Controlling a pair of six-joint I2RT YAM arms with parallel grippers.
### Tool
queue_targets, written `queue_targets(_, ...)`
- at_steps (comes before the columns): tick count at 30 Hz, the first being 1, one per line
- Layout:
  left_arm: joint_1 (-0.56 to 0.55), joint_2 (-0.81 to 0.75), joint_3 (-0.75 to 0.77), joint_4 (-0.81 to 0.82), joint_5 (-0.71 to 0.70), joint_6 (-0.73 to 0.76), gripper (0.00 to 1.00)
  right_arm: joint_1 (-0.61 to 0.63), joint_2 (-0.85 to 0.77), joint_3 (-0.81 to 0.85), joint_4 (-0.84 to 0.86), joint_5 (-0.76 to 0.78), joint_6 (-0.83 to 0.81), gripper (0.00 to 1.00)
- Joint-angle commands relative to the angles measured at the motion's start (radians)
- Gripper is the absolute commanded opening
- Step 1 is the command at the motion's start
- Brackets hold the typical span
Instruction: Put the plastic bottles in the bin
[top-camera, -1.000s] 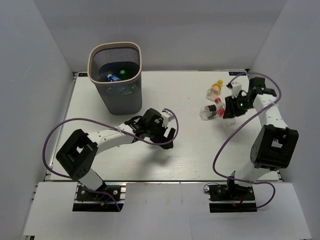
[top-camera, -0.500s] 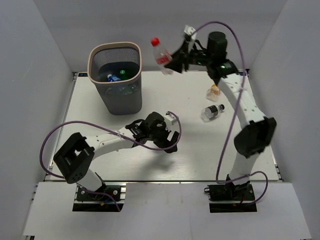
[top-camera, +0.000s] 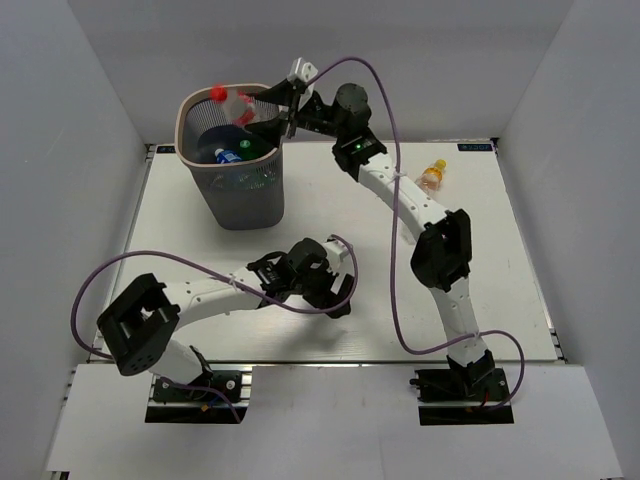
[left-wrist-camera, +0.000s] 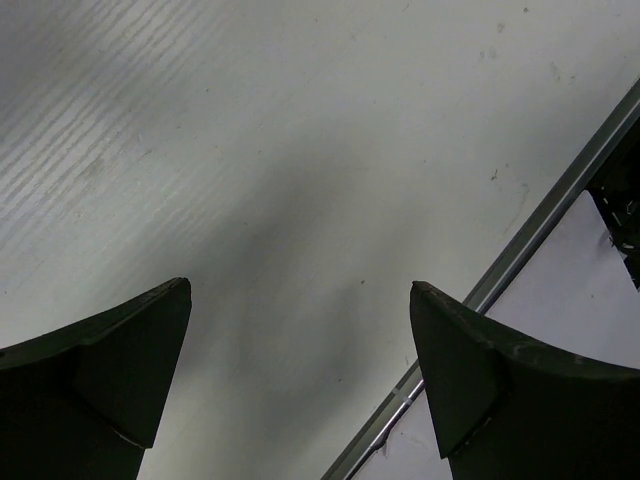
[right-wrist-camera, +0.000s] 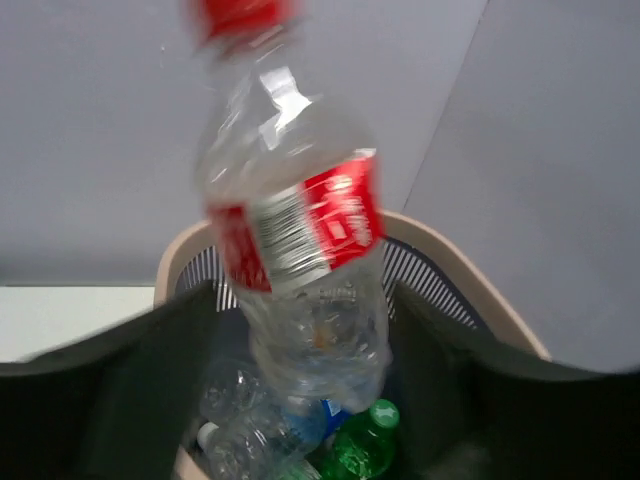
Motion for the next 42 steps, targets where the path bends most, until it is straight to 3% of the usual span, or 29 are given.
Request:
queue_targets(1, -0.02, -0.054, 0.032, 0.012, -0.061, 0.023, 1.0, 0.005, 0.027, 0.016, 0.124, 0.08, 0.018, 0.82)
queue_targets(3, -0.029, -0.025, 0.067, 0.002, -0.081, 0.086, 1.0, 0.004, 0.024, 0.017, 0.108, 0.091, 0.008, 0.9)
queue_targets(9, -0.029, 0.062, 0.156, 0.065, -0.122, 0.278, 1.0, -0.047, -0.137, -0.026, 0.03, 0.158, -0.013, 0.9)
queue_targets(11, -0.029, 0.108, 0.195, 0.108, -0.122, 0.339, 1.0, -0.102, -0.197, -0.104, -0.049, 0.216, -0.071, 0.8)
queue_targets(13, -0.029, 0.147, 0.248, 0.133, -0.122, 0.376, 1.0, -0.151, -0.338, -0.218, -0.094, 0.32, -0.099, 0.57)
queue_targets(14, -0.029, 0.168, 0.268, 0.155, -0.113, 0.399, 1.0, -0.195, -0.372, -0.256, -0.144, 0.341, -0.12, 0.09)
queue_targets(15, -0.029, 0.214, 0.29, 0.166, -0.113, 0.437, 1.0, -0.216, -0.482, -0.288, -0.189, 0.4, -0.13, 0.0)
queue_targets(17, -0.029, 0.265, 0.359, 0.191, -0.113, 0.47, 1.0, -0.305, -0.568, -0.423, -0.296, 0.483, -0.189, 0.0)
queue_targets(18, -0.029, 0.292, 0.385, 0.2, -0.104, 0.5, 1.0, -0.332, -0.587, -0.455, -0.481, 0.503, -0.193, 0.0)
queue_targets(21, -0.029, 0.401, 0.497, 0.212, -0.079, 0.542, 1.0, -0.47, -0.665, -0.556, -0.655, 0.558, -0.193, 0.0)
queue_targets(22, -0.02, 0.465, 0.57, 0.199, -0.079, 0.551, 1.0, -0.531, -0.709, -0.582, -0.789, 0.542, -0.194, 0.1)
queue_targets(24, -0.02, 0.532, 0.647, 0.177, -0.07, 0.563, 1.0, -0.665, -0.746, -0.737, -0.87, 0.481, -0.205, 0.56)
queue_targets(26, -0.02, 0.59, 0.73, 0.177, -0.052, 0.591, 1.0, -0.754, -0.851, -0.878, -0.892, 0.412, -0.214, 0.65)
queue_targets(31, -0.02, 0.723, 0.805, 0.242, -0.099, 0.59, 1.0, -0.84, -1.027, -1.113, -0.919, 0.333, -0.243, 0.69)
queue_targets(35, -0.02, 0.805, 0.885, 0.266, -0.073, 0.58, 1.0, -0.897, -1.107, -1.152, -0.973, 0.267, -0.255, 0.69)
queue_targets(42, -0.029, 0.966, 1.095, 0.237, -0.15, 0.571, 1.0, -0.96, -1.167, -1.213, -0.998, 0.204, -0.263, 0.69)
